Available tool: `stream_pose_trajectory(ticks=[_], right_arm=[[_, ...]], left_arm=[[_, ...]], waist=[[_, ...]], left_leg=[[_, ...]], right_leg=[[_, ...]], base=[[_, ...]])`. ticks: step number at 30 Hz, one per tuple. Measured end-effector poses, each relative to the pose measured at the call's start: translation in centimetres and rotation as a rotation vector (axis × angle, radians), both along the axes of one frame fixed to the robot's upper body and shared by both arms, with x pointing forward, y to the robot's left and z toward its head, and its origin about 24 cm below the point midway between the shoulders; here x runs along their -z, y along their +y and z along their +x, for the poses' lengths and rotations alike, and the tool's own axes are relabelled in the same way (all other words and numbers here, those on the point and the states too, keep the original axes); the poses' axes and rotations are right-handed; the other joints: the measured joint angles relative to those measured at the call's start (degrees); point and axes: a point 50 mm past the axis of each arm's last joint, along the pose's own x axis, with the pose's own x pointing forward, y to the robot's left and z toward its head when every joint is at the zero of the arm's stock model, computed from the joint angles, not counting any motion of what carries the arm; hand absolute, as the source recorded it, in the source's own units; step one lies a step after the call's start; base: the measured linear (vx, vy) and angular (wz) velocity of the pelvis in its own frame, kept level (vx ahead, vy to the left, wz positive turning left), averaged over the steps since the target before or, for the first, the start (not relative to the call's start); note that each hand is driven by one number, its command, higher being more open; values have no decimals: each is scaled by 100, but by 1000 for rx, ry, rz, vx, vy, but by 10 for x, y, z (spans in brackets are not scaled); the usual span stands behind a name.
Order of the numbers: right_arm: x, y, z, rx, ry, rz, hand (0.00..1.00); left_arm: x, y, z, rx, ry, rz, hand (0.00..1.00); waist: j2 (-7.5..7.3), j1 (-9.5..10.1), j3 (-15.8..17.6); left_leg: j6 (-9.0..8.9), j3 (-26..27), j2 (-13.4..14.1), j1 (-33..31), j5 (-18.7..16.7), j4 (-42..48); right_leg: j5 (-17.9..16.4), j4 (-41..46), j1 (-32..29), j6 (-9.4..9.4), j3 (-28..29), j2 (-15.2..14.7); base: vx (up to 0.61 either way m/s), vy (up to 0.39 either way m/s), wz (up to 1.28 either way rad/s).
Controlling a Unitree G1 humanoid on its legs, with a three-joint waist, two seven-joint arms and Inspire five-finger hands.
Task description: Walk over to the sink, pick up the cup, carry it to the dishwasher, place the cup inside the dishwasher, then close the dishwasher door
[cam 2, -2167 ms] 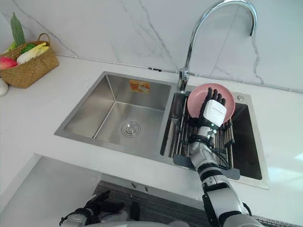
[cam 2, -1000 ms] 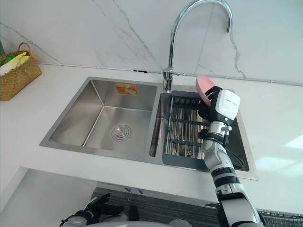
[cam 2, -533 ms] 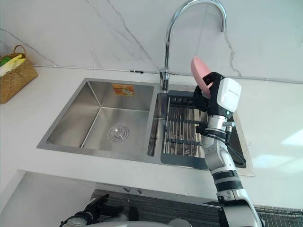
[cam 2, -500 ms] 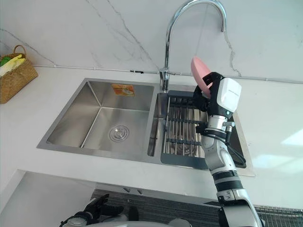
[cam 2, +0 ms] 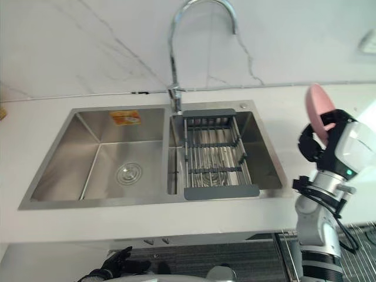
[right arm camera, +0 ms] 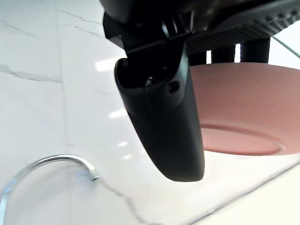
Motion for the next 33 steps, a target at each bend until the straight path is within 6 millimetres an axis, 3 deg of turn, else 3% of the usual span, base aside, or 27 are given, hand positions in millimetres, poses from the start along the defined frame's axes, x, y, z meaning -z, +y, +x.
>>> stream_pose_trajectory(ticks=[3, 6, 7, 8, 9, 10, 11, 12, 13, 14, 15, 16, 17, 18, 19, 20, 22, 27, 31, 32, 33], right_arm=[[-1, -12, -9, 72, -14, -3, 0], [6, -17, -15, 117, -20, -11, 0], [11, -22, -23, 151, -13, -11, 0], [17, -28, -31, 196, -7, -7, 0], [22, -30, -34, 220, -5, 1, 0], [32, -34, -43, 274, 3, 19, 0], [44, -36, -51, 323, 14, 36, 0], [48, -35, -53, 336, 18, 49, 0], [54, -34, -54, 347, 21, 87, 0], [58, -34, -54, 365, 13, 116, 0], [59, -33, -54, 373, 3, 128, 0], [66, -28, -51, 383, -18, 180, 0], [70, -25, -51, 388, -18, 200, 0], [77, -19, -50, 382, -12, 229, 0], [79, -14, -45, 357, -7, 238, 0], [80, -10, -43, 328, -1, 239, 0], [86, -9, -50, 311, 32, 242, 0], [90, -7, -51, 268, 69, 253, 0], [92, -1, -48, 226, 93, 260, 0], [97, 3, -48, 206, 127, 269, 0], [100, 5, -49, 199, 140, 275, 0]], left_arm=[[0, 2, -2, -45, 15, -11, 100], [0, 9, -5, -126, 43, -19, 100], [0, 13, -7, -170, 56, -21, 100], [1, 15, -11, -220, 72, -27, 100], [1, 16, -13, -254, 79, -34, 100], [2, 19, -17, -310, 87, -46, 100], [1, 24, -19, -349, 85, -47, 100], [-1, 29, -18, -373, 77, -43, 100], [-2, 33, -15, -417, 59, -49, 100], [-3, 33, -11, -432, 41, -56, 100], [-1, 27, -11, -442, 39, -67, 100], [-3, 31, -11, -476, 16, -61, 100], [-4, 36, -8, -493, -1, -57, 100], [-6, 43, -7, -517, -13, -35, 100], [-5, 42, -10, -580, -8, -52, 100], [-3, 39, -13, -622, -5, -71, 100], [-2, 38, -18, -642, -1, -67, 100], [0, 35, -24, -655, 1, -73, 100], [1, 21, -18, -650, -15, -112, 100], [1, 12, -13, -635, -26, -136, 100], [2, 9, -12, -633, -28, -145, 100]], waist=[[-16, -33, -4], [-122, -131, -53], [-188, -184, -52], [-212, -232, -62], [-219, -267, -67], [-260, -289, -97], [-392, -281, -176], [-473, -290, -189], [-551, -254, -161], [-554, -225, -171], [-440, -196, -224], [-535, -141, -187], [-627, -128, -155], [-751, -76, -131], [-702, -12, -128], [-607, 7, -151], [-577, 28, -162], [-492, -89, -131], [-224, -120, 14], [-69, -116, 66], [-16, -113, 62]], left_leg=[[-20, 542, 180, -23, -42, 2], [-8, 1107, 412, -116, -151, 10], [25, 1235, 504, -148, -136, 18], [59, 1316, 624, -180, -107, 42], [61, 1326, 703, -213, -101, 90], [21, 1325, 865, -331, -125, 269], [-92, 1309, 994, -547, -206, 605], [-174, 1307, 1038, -690, -241, 844], [-146, 1316, 1209, -987, -318, 1265], [-130, 1298, 1196, -1173, -361, 1401], [-67, 1329, 1248, -1218, -350, 1336], [-140, 1506, 1360, -1256, -444, 1533], [-147, 1530, 1400, -1293, -506, 1729], [-241, 1583, 1536, -1349, -664, 2120], [-355, 1666, 1776, -1392, -810, 2467], [-375, 1757, 2008, -1394, -831, 2575], [-415, 1873, 2104, -1321, -779, 2491], [-527, 2020, 1998, -1091, -470, 2095], [-516, 1970, 1844, -926, -372, 1870], [-489, 1922, 1743, -885, -341, 1781], [-477, 1904, 1710, -887, -326, 1745]], right_leg=[[351, 70, -416, -137, 22, 225], [781, 76, -860, -380, -460, 432], [630, 395, -1045, -573, -820, 406], [321, 1081, -1251, -898, -1295, 249], [208, 1427, -1314, -976, -1496, 144], [88, 1985, -1381, -988, -1774, -77], [188, 2233, -1390, -985, -1893, -271], [207, 2211, -1453, -908, -1872, -227], [226, 2156, -1536, -941, -2048, -151], [260, 1667, -1479, -968, -1936, 25], [239, 1223, -1300, -916, -1799, 225], [-174, 1269, -1194, -891, -1720, 233], [-357, 1335, -1090, -833, -1746, 171], [-442, 936, -854, -596, -1743, 257], [-342, 317, -598, -538, -1674, 543], [-104, -151, -440, -608, -1588, 797], [21, -517, -343, -642, -1521, 956], [208, -655, -252, -727, -1511, 1012], [226, -686, -93, -671, -1598, 926], [236, -715, -28, -634, -1669, 861], [241, -717, -27, -622, -1690, 837]], base=[[-23, 18, -99], [-81, -34, -104], [-74, -73, -50], [-51, -72, -39], [4, -88, -21], [82, -191, -7], [98, -236, -7], [77, -274, -14], [-15, -166, -22], [-55, -97, -28], [-47, -38, -39], [-4, -54, -35], [-6, -153, -41], [-75, -251, -53], [-120, -284, -74], [-117, -213, -68], [-74, -107, -41], [14, -54, -15], [6, 37, 14], [-19, 75, 23], [-27, 99, 25]])
